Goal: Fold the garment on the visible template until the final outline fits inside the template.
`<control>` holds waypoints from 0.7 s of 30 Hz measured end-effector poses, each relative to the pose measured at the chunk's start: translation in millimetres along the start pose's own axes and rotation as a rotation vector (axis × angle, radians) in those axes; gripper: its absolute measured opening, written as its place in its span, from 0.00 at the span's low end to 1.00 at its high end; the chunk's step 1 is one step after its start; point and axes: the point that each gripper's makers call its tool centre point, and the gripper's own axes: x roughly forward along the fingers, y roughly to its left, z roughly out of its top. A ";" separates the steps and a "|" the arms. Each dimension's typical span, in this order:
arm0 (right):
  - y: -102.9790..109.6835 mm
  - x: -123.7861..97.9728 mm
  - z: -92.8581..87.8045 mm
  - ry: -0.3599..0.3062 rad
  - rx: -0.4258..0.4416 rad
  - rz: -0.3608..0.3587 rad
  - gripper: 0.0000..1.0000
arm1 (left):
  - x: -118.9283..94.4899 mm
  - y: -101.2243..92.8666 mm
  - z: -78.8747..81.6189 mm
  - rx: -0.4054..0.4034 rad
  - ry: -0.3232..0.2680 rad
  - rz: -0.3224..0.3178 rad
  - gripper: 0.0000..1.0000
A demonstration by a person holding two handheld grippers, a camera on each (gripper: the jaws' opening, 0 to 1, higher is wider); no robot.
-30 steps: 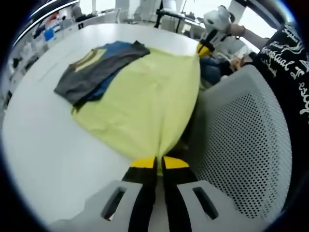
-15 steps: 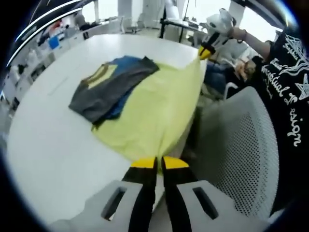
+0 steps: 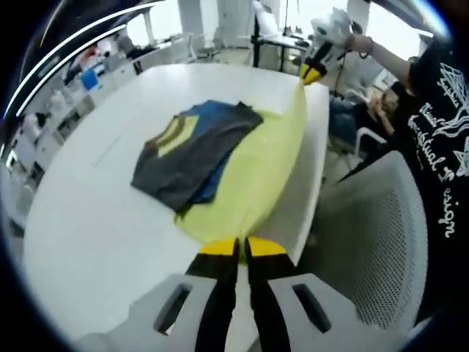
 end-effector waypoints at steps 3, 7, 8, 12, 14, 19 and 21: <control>-6.7 1.3 5.5 -0.002 -0.011 -0.007 0.00 | -0.2 7.8 6.1 0.007 -0.007 0.015 0.01; -15.8 1.3 14.7 -0.005 -0.021 -0.016 0.00 | -0.7 22.8 15.1 0.009 -0.020 0.038 0.01; -18.0 1.5 16.3 -0.006 -0.023 -0.021 0.00 | -0.9 26.5 17.6 0.005 -0.027 0.044 0.01; -29.5 1.8 25.4 -0.015 -0.029 -0.040 0.00 | -1.0 41.9 27.4 -0.005 -0.047 0.069 0.01; -32.6 1.6 30.6 -0.020 -0.037 -0.049 0.00 | -1.5 50.3 33.4 -0.007 -0.057 0.089 0.01; -45.5 1.6 44.6 -0.039 -0.045 -0.073 0.00 | -0.7 72.4 45.4 -0.024 -0.082 0.151 0.01; -50.8 1.9 50.5 -0.045 -0.056 -0.086 0.00 | 0.1 77.5 47.8 -0.028 -0.086 0.165 0.01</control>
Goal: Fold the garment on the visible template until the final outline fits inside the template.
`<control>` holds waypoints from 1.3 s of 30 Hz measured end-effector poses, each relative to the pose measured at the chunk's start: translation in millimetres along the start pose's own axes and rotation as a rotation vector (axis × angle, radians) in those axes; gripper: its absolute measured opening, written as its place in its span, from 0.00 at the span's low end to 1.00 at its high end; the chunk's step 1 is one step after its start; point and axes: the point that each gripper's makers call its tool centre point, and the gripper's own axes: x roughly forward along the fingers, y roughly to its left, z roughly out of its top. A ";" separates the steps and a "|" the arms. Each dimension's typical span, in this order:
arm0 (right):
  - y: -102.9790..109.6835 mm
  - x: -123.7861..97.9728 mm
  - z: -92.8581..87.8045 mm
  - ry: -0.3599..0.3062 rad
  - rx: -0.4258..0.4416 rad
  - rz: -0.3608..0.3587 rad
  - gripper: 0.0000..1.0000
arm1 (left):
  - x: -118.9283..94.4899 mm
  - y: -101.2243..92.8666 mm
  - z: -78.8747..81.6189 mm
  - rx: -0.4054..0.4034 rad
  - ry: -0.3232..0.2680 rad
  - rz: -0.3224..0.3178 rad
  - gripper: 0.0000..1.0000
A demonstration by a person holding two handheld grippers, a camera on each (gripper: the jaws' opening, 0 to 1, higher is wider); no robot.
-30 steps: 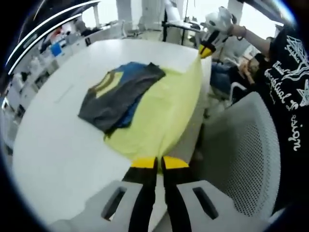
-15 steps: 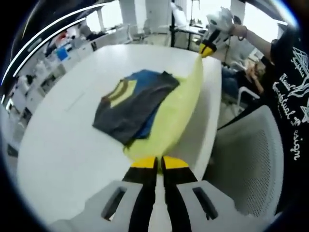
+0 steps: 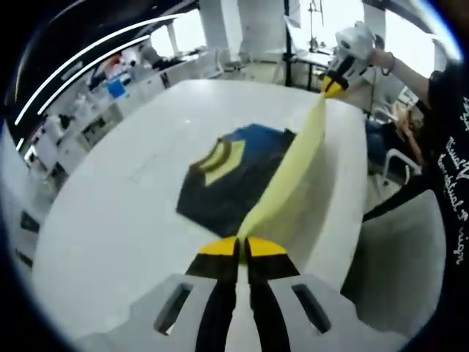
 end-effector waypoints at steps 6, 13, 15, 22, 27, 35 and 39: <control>-14.9 5.9 13.6 -0.005 -0.021 -0.038 0.00 | 2.5 16.0 9.1 0.028 -0.019 0.053 0.01; -38.7 11.7 26.5 -0.027 -0.010 -0.100 0.00 | 9.5 43.4 26.8 0.018 -0.053 0.128 0.00; -45.4 14.2 29.0 -0.027 -0.009 -0.111 0.00 | 13.1 48.8 31.0 0.027 -0.056 0.143 0.00; -70.6 25.1 37.2 -0.034 -0.012 -0.151 0.00 | 23.4 66.6 39.2 0.033 -0.063 0.178 0.00; -87.8 37.6 41.6 -0.028 -0.005 -0.166 0.00 | 31.8 83.0 44.9 0.022 -0.074 0.208 0.00; -109.3 58.6 45.0 -0.015 0.009 -0.190 0.00 | 53.7 107.1 48.0 -0.024 -0.085 0.241 0.00; -119.1 73.4 46.3 -0.013 0.016 -0.197 0.00 | 65.3 116.8 41.9 -0.053 -0.074 0.255 0.00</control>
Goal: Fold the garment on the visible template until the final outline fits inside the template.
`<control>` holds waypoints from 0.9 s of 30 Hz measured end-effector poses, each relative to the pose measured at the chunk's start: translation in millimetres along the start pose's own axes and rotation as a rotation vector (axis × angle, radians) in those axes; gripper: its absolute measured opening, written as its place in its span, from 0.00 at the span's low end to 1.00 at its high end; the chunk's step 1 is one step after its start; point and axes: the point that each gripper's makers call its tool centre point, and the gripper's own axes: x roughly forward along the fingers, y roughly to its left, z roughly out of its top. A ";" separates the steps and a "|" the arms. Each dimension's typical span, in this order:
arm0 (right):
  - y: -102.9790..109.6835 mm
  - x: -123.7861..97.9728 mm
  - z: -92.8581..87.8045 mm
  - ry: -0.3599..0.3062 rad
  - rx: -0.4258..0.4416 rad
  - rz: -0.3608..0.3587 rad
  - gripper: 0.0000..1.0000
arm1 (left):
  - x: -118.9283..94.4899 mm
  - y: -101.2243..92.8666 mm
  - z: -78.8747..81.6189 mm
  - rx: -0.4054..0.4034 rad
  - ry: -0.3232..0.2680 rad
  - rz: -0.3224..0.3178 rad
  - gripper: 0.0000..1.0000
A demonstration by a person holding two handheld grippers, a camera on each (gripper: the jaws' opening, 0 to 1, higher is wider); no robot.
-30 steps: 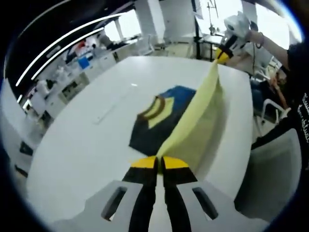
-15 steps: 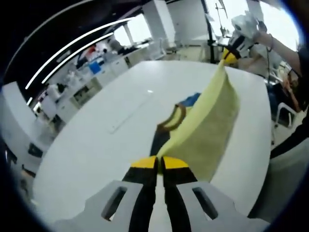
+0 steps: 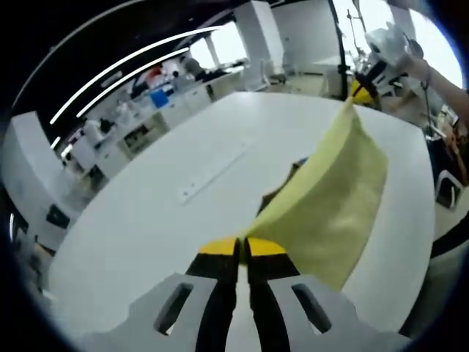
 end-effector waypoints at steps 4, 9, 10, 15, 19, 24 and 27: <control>-7.1 20.5 -1.4 0.012 0.020 -0.003 0.00 | 17.0 6.3 -8.6 -0.031 0.020 0.001 0.00; -11.3 42.6 -6.6 0.036 0.038 0.013 0.00 | 34.4 7.4 -17.8 -0.018 0.057 0.008 0.00; -12.9 47.4 -9.0 0.046 0.049 0.014 0.00 | 38.3 8.3 -18.2 -0.019 0.053 0.013 0.00; -14.3 65.1 -22.1 0.103 0.059 0.020 0.00 | 58.3 9.4 -26.6 -0.072 0.053 0.018 0.00; -10.9 79.8 -32.3 0.160 0.017 0.030 0.00 | 73.2 5.4 -34.9 -0.070 0.075 0.017 0.00; -10.4 96.6 -42.2 0.195 0.009 0.040 0.00 | 87.5 5.3 -44.9 -0.103 0.095 0.013 0.00; -9.8 106.9 -46.1 0.202 0.013 0.049 0.00 | 94.3 5.0 -51.2 -0.100 0.113 0.014 0.00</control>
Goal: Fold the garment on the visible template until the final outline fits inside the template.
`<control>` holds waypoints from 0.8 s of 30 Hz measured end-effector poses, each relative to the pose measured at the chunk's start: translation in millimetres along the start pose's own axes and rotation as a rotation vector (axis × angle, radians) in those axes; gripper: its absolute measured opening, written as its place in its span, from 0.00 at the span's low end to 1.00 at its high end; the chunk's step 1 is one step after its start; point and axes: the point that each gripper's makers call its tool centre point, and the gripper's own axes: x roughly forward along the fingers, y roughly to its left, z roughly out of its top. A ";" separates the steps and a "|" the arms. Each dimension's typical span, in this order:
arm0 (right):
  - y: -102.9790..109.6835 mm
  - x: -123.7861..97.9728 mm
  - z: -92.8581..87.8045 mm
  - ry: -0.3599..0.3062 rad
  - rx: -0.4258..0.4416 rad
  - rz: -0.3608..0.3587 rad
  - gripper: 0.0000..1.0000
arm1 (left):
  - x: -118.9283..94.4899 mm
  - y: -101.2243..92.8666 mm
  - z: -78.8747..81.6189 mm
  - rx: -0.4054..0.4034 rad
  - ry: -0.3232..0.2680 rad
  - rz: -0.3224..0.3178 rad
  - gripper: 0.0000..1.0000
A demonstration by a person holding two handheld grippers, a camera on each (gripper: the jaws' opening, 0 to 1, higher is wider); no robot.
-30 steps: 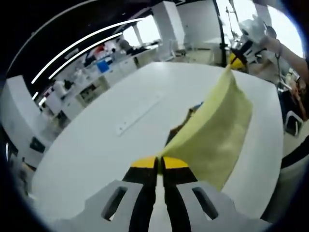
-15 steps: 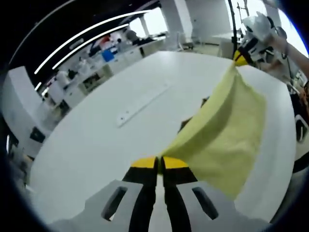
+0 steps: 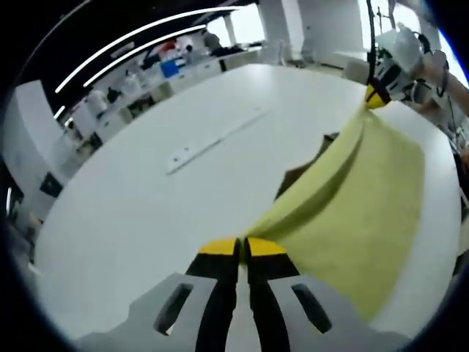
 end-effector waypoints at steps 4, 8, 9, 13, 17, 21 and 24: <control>0.7 10.5 -1.7 0.010 -0.013 0.009 0.00 | 7.5 0.9 -6.0 -0.004 0.021 -0.008 0.00; 1.6 19.1 -5.6 0.019 -0.004 0.024 0.00 | 13.7 1.8 -9.7 -0.019 0.034 -0.017 0.00; 2.2 21.7 -6.8 0.023 -0.004 0.030 0.00 | 15.7 1.6 -10.9 -0.013 0.039 -0.017 0.00; 3.6 27.8 -9.9 0.032 -0.014 0.043 0.00 | 21.6 -0.5 -16.0 0.048 0.064 -0.023 0.00; 4.3 32.1 -12.2 0.028 0.004 0.060 0.00 | 24.3 0.5 -18.5 0.025 0.065 -0.028 0.00; 6.0 33.9 -12.9 0.025 0.015 0.067 0.00 | 26.3 0.2 -22.1 -0.010 0.066 -0.038 0.01; 6.1 33.9 -12.8 0.026 0.026 0.072 0.00 | 29.8 0.0 -22.9 -0.033 0.068 -0.056 0.01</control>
